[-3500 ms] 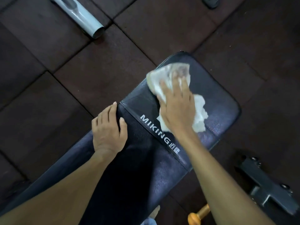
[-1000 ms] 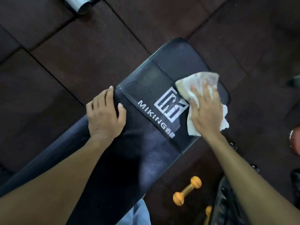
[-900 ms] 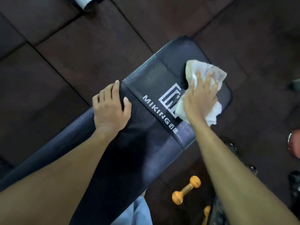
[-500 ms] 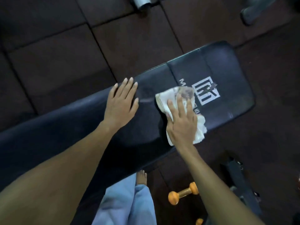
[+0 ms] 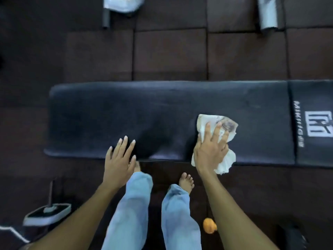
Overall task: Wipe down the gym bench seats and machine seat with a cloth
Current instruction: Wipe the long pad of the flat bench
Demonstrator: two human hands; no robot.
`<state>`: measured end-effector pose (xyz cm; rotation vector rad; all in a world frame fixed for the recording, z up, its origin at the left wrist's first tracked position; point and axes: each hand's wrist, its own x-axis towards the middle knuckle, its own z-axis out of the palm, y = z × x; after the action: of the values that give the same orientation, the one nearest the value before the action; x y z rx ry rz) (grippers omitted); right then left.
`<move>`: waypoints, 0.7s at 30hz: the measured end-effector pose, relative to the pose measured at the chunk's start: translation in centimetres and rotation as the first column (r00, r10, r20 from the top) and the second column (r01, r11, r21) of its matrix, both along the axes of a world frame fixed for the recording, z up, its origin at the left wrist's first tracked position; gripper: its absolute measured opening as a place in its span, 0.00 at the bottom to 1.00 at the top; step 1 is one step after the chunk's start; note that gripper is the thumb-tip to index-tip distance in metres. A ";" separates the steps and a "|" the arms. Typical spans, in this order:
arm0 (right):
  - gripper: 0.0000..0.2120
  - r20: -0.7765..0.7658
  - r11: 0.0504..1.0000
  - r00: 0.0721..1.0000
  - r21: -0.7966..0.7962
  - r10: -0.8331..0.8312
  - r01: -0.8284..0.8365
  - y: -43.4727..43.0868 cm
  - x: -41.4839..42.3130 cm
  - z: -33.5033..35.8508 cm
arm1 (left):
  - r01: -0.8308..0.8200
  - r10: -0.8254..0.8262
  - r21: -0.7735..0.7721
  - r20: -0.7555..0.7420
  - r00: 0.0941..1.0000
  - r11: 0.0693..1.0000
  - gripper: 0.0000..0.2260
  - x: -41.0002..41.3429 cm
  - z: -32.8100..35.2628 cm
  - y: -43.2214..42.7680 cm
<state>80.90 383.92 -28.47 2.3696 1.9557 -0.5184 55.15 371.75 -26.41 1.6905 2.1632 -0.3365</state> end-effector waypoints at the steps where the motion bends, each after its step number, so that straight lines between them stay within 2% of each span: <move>1: 0.23 0.002 1.000 1.000 0.014 -0.009 0.009 0.5 -1.2 -0.2 | -0.015 0.015 0.005 -0.008 1.000 1.000 0.25 -1.5 0.0 -0.1; 5: 0.23 0.010 0.998 0.999 0.054 -0.038 0.038 1.9 -8.1 -0.9 | -0.185 0.185 0.049 -0.011 0.983 0.982 0.25 -8.2 -0.7 0.3; 9: 0.24 0.016 0.999 1.000 0.049 -0.002 0.001 1.7 -17.4 -1.0 | -0.262 0.264 0.106 -0.006 0.965 0.959 0.26 -16.0 -1.5 -0.9; 16: 0.26 0.018 0.976 0.976 0.029 0.215 -0.216 -2.1 -35.2 -0.9 | -0.301 0.302 0.138 0.017 0.953 0.944 0.27 -28.8 -2.3 -6.5; 21: 0.29 0.033 0.924 0.924 -0.042 0.381 -0.379 -5.1 -45.9 0.1 | -0.418 0.415 0.111 0.049 0.908 0.902 0.28 -35.5 -1.8 -11.4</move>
<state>34.99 378.81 -28.35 1.8866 2.2845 -0.4705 19.65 360.38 -28.20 1.2251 2.4915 -0.0666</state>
